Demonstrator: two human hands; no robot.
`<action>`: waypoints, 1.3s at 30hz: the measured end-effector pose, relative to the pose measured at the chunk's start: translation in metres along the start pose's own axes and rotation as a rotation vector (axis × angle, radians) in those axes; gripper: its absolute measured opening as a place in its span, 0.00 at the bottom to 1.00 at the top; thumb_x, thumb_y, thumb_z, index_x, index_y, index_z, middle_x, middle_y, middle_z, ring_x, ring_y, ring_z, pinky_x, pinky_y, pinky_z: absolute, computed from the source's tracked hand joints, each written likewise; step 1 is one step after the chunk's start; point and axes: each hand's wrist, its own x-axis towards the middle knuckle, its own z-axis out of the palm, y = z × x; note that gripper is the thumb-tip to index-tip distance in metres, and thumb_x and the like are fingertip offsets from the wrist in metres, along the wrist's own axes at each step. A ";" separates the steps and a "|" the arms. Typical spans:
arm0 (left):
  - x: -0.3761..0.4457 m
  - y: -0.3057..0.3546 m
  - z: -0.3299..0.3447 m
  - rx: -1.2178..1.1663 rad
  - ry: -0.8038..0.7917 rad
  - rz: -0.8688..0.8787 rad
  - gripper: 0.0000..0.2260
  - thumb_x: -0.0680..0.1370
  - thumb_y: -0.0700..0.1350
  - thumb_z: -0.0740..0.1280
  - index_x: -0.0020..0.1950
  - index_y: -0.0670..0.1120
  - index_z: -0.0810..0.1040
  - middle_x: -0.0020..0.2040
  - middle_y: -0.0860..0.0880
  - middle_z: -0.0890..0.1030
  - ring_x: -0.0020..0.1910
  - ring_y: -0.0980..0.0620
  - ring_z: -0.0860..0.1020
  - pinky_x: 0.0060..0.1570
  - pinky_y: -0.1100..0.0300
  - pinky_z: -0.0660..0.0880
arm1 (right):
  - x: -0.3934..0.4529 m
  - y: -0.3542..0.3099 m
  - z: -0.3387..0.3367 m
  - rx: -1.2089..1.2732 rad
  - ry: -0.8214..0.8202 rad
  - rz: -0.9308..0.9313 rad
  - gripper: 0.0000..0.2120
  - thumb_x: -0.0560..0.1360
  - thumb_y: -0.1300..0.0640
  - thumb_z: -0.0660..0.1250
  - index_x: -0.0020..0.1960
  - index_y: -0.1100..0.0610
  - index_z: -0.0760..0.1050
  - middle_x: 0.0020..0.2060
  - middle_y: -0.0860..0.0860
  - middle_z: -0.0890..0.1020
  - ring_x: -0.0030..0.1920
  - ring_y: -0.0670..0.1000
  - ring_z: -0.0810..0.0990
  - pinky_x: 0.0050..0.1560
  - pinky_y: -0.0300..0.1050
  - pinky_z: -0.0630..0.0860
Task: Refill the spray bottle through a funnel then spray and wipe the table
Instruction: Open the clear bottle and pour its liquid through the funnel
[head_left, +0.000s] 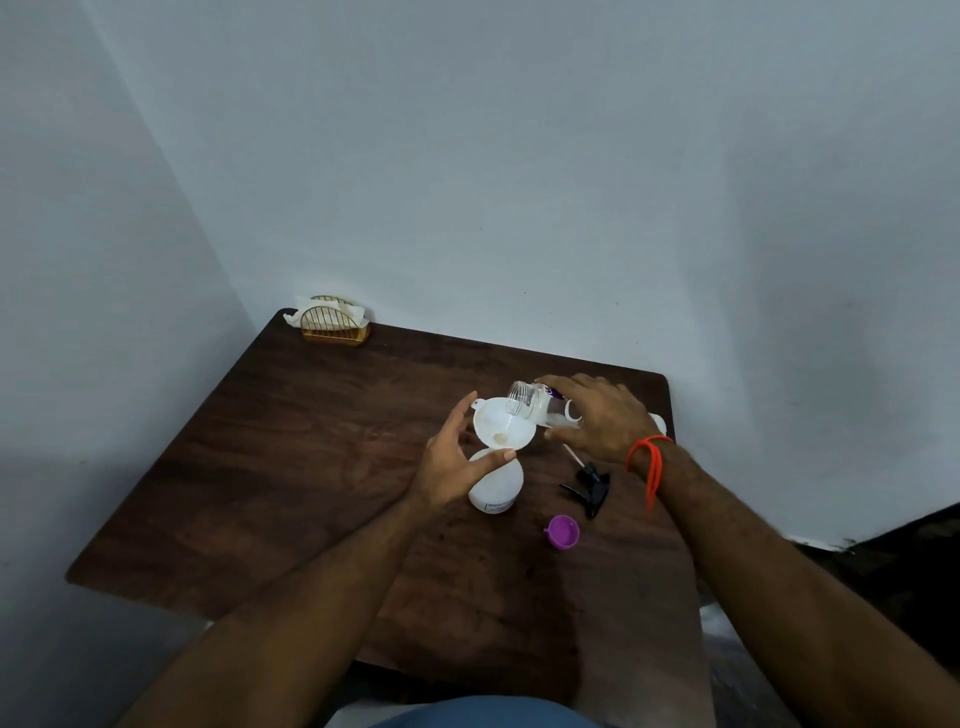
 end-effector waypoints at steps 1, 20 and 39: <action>0.000 -0.001 0.001 -0.002 0.000 -0.009 0.44 0.67 0.55 0.79 0.77 0.54 0.60 0.68 0.55 0.75 0.65 0.54 0.74 0.62 0.61 0.74 | -0.001 0.000 0.000 0.001 0.003 0.000 0.33 0.71 0.39 0.69 0.72 0.36 0.60 0.59 0.44 0.76 0.59 0.52 0.74 0.60 0.52 0.67; 0.002 -0.012 0.003 0.056 -0.065 -0.020 0.44 0.67 0.58 0.79 0.77 0.56 0.59 0.71 0.56 0.72 0.67 0.55 0.72 0.65 0.56 0.73 | 0.003 -0.027 -0.010 -0.574 0.202 -0.258 0.23 0.71 0.54 0.71 0.63 0.39 0.74 0.54 0.53 0.79 0.58 0.60 0.75 0.65 0.65 0.58; 0.000 -0.010 0.000 0.038 -0.065 -0.016 0.43 0.68 0.55 0.79 0.77 0.53 0.60 0.71 0.54 0.73 0.67 0.55 0.73 0.64 0.58 0.73 | 0.012 -0.034 0.010 -0.691 0.466 -0.329 0.18 0.71 0.54 0.63 0.59 0.43 0.78 0.52 0.54 0.80 0.58 0.62 0.76 0.70 0.64 0.55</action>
